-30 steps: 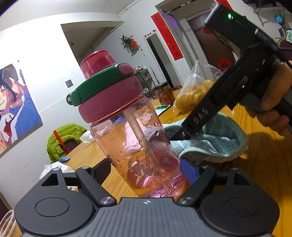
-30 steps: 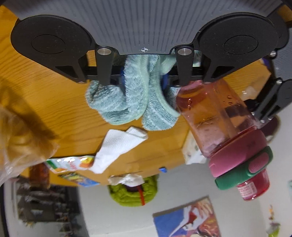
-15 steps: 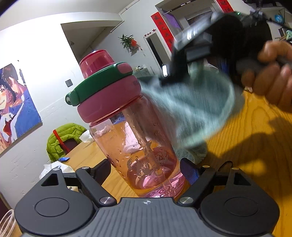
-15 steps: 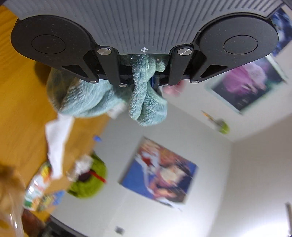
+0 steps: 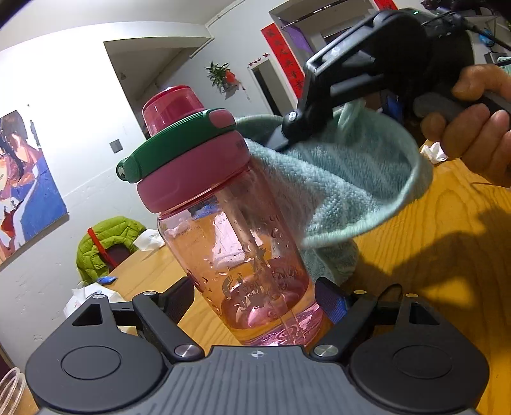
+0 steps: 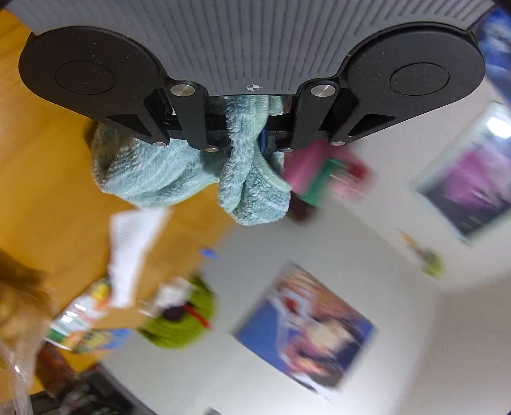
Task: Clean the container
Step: 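Hold the pink bottle with the left tool while the right tool wipes near the lid, then turn the pink bottle with the left tool to present its other side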
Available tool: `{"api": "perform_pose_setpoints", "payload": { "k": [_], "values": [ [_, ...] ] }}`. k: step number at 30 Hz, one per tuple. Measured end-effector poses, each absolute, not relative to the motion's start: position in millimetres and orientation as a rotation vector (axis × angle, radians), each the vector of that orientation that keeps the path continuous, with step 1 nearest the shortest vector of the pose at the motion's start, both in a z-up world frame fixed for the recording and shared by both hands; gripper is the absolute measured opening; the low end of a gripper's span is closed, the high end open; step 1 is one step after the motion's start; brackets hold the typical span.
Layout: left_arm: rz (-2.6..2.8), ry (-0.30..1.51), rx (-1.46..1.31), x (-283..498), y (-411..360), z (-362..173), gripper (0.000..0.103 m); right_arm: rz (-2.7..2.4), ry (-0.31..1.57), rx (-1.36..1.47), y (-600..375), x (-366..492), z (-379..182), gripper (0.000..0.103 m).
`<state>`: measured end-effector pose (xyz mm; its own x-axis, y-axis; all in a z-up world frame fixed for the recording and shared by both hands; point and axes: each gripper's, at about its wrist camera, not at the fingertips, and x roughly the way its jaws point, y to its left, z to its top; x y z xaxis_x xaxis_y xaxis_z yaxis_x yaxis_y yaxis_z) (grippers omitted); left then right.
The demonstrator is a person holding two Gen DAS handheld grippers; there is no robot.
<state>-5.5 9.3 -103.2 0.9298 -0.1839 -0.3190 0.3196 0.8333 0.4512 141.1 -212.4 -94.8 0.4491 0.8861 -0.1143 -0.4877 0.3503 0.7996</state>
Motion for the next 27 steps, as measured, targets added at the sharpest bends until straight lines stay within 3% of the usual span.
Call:
{"api": "perform_pose_setpoints", "payload": {
  "k": [6, 12, 14, 27],
  "values": [
    [-0.265, 0.270, 0.525, -9, 11, -101, 0.080, 0.782, 0.837, 0.562, -181, 154, -118, 0.019],
    [-0.260, 0.271, 0.531, -12, 9, -102, 0.082, 0.766, 0.805, 0.495, -175, 153, -115, 0.020],
    [-0.254, 0.272, 0.528, -14, 7, -102, 0.088, 0.762, 0.790, 0.502, -176, 152, -113, 0.020],
    [-0.205, 0.260, 0.352, 10, 6, -67, 0.088, 0.667, 0.734, 0.527, -196, 150, -108, 0.020]
  ]
}}
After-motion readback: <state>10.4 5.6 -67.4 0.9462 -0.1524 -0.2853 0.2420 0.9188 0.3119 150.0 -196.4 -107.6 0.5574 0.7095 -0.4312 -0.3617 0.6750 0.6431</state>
